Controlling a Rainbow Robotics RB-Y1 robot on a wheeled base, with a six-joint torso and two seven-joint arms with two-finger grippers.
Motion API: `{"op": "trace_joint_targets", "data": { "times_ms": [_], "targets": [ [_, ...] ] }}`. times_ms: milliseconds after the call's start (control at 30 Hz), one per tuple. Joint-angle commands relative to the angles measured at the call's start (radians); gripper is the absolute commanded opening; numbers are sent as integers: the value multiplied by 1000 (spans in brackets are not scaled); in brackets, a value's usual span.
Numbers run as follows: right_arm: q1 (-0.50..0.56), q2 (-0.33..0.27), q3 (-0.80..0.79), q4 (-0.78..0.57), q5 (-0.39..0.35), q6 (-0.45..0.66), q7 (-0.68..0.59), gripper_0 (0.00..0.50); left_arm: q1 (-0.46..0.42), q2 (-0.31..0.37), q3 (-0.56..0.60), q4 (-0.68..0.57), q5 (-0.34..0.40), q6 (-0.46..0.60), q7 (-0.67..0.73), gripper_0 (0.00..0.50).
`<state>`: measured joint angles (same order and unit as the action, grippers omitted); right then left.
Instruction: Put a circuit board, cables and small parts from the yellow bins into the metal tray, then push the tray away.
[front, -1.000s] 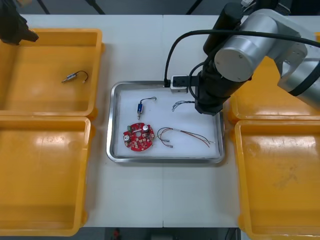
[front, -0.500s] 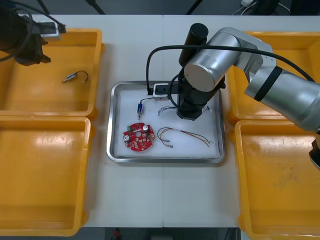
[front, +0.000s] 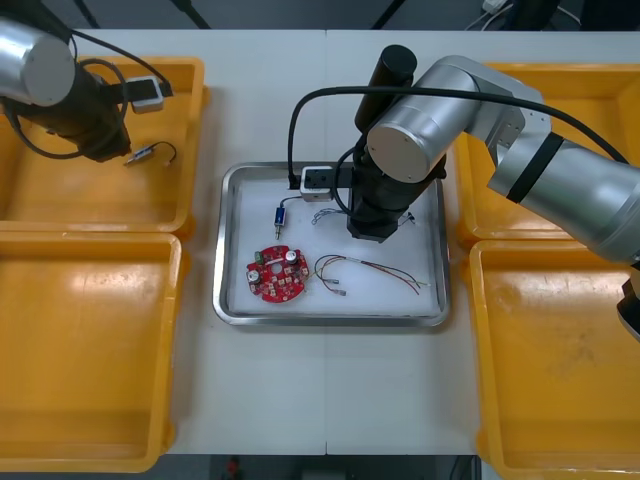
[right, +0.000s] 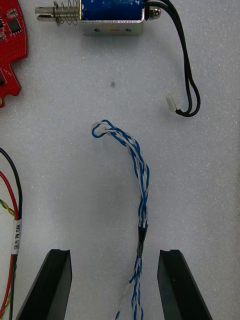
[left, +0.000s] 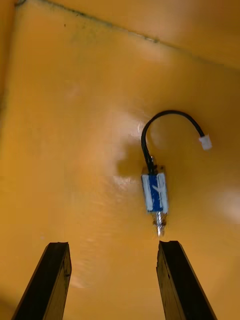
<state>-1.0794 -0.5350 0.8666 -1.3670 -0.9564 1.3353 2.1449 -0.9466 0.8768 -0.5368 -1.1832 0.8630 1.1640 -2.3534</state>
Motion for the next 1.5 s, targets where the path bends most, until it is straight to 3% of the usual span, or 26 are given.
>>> {"op": "trace_joint_targets", "data": {
  "times_ms": [33,300,533,1000,1200,1233,1300,1333,1500],
  "targets": [
    [-47,-25,-57,-55,-10,74,-3,500,-54,-33,-35,-1,-36,-14,57,500],
    [-36,-48,-264,-106,-19,285,-56,500,-55,-48,-74,1,-36,-26,77,500],
    [39,-100,-436,-239,13,386,-284,500,-55,-51,-114,8,-36,-58,80,500],
    [262,-223,-704,-518,64,529,-800,500,-60,-107,-121,146,-15,-141,75,500],
    [361,-270,-767,-619,97,581,-947,500,-69,-107,-161,154,-12,-152,74,500],
    [372,-275,-773,-633,100,585,-964,500,-67,-108,-161,157,-9,-153,74,486],
    [414,-286,-796,-676,116,585,-1014,500,-69,-107,-161,174,13,-153,71,369],
    [424,-290,-802,-687,117,585,-1027,500,-70,-107,-161,180,21,-155,68,336],
    [513,-316,-860,-754,117,585,-1116,500,-72,-107,-163,217,59,-178,43,0]
  ]
}}
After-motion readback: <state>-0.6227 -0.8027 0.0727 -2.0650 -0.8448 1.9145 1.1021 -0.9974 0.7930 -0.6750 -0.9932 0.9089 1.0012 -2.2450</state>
